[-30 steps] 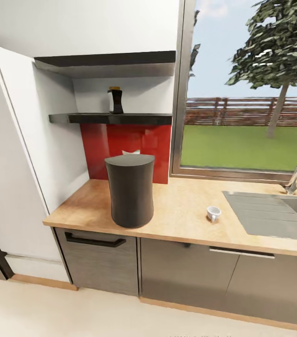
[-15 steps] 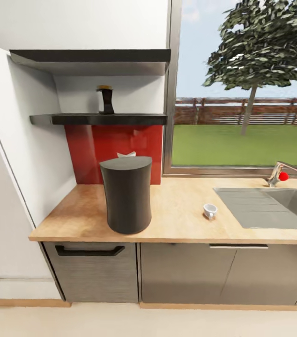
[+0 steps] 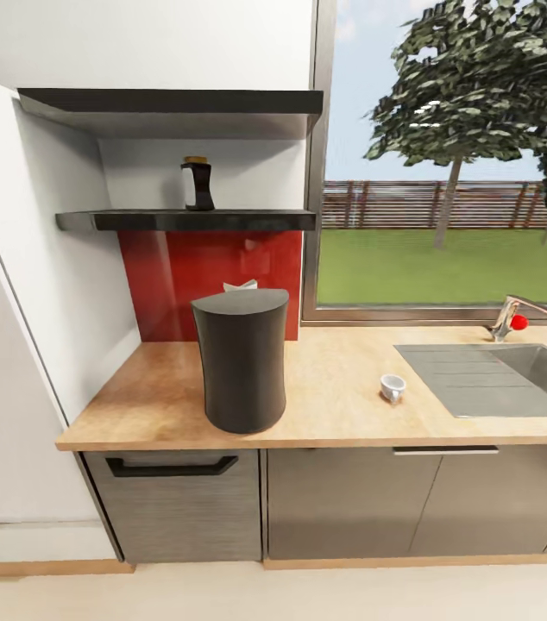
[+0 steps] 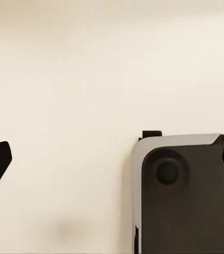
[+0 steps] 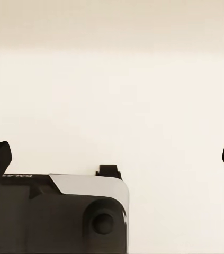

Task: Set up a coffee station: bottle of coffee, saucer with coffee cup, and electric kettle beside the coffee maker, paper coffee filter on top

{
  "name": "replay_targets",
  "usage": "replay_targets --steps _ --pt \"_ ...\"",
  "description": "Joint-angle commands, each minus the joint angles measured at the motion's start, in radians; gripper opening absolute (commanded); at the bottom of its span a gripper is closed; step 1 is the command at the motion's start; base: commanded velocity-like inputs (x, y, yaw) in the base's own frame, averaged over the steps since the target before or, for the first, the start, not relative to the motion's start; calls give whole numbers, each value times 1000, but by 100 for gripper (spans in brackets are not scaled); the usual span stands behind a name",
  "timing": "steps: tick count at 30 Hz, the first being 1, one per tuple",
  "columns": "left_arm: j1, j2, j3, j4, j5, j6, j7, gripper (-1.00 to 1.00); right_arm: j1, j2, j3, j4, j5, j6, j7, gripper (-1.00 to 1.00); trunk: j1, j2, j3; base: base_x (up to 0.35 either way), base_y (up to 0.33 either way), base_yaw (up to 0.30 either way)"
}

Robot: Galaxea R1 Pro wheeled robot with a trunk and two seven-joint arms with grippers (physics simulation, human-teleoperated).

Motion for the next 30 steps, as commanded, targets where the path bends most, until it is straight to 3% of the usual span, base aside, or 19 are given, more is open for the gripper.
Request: replay_targets --steps 1,3,4,8,17,23,30 --pt "-3 0 -1 -2 -1 -4 3 100 0 0 1 1 1 -3 -5 100 0 -1 -1 0 2 0" --pt "-6 -1 -1 -13 -1 -4 3 100 0 -1 0 1 1 -3 -6 100 0 -1 -1 0 1 0" --pt "-8 -8 -1 -69 0 -5 3 100 0 -2 -1 1 0 -3 -5 100 0 -1 -1 0 0 0" --pt "-9 -11 -1 -154 2 -10 3 100 0 -1 -2 1 -1 -3 -5 100 0 -1 -1 0 0 0" --pt "-9 -23 -3 -268 9 -312 3 100 0 0 -2 3 -1 -4 -6 100 0 -1 -1 0 0 0" --pt "-9 -35 -2 -355 11 -381 3 100 0 0 -1 5 -1 -5 -6 100 0 -1 -1 0 0 0" --pt "-10 -46 1 -504 13 -556 5 100 0 0 0 6 -1 -6 -6 100 0 -1 -1 0 0 0"
